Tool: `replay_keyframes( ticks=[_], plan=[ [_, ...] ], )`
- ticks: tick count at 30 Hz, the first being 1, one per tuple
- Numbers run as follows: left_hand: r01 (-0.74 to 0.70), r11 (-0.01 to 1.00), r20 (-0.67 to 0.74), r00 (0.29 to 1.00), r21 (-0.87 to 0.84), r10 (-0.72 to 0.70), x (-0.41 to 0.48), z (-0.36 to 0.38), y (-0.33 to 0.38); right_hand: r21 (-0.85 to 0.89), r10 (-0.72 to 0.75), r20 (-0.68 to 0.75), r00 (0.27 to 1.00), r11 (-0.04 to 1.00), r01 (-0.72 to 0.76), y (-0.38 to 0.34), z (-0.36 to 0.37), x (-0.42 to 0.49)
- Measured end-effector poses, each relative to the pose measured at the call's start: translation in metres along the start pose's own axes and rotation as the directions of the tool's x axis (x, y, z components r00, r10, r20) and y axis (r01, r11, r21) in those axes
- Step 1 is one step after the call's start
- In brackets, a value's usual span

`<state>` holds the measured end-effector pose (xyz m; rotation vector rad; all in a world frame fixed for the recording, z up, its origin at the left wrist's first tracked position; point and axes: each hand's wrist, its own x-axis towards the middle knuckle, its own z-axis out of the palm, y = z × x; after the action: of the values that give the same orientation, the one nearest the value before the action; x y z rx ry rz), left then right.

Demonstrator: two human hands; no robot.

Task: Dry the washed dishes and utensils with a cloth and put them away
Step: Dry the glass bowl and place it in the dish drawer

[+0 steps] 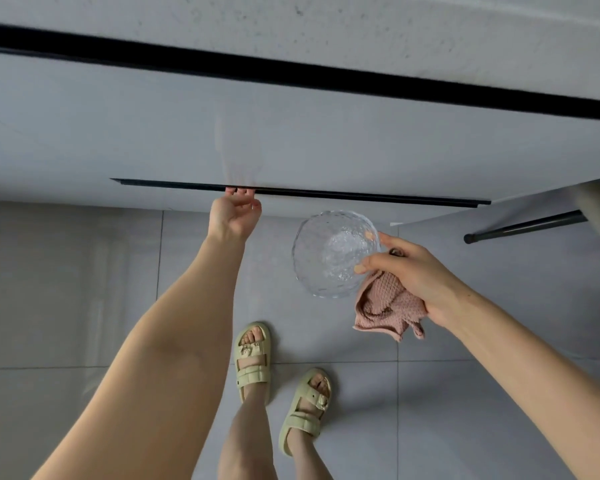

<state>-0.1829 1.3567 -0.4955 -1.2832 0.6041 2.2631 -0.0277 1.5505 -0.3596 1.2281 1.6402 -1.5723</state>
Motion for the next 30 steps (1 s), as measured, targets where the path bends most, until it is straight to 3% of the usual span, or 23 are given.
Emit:
replay_keyframes(
  ticks=[7,14,22,28,30],
  plan=[
    [-0.030,0.986,-0.083,0.996,0.162,0.044,-0.015,-0.026,-0.007,-0.007,-0.019,0.020,1.000,1.000,0.019,0.008,0.005,-0.005],
    [0.067,0.911,-0.276,0.960,0.407,0.053,-0.050,-0.070,-0.019,-0.033,-0.023,0.045,0.999,0.999,0.024,0.017,0.005,-0.031],
    [0.270,0.865,-0.424,0.903,0.424,-0.074,-0.094,-0.135,-0.014,-0.162,-0.055,0.056,0.997,0.985,0.063,0.036,0.025,-0.036],
    [0.495,0.670,-0.569,0.812,0.553,-0.129,-0.124,-0.164,-0.013,-0.088,-0.036,0.139,0.990,0.995,0.049,0.058,0.048,-0.024],
    [0.540,0.649,-0.594,0.787,0.536,-0.165,-0.133,-0.170,-0.008,-0.074,-0.026,0.153,0.988,0.997,0.038,0.064,0.056,-0.019]
  ],
)
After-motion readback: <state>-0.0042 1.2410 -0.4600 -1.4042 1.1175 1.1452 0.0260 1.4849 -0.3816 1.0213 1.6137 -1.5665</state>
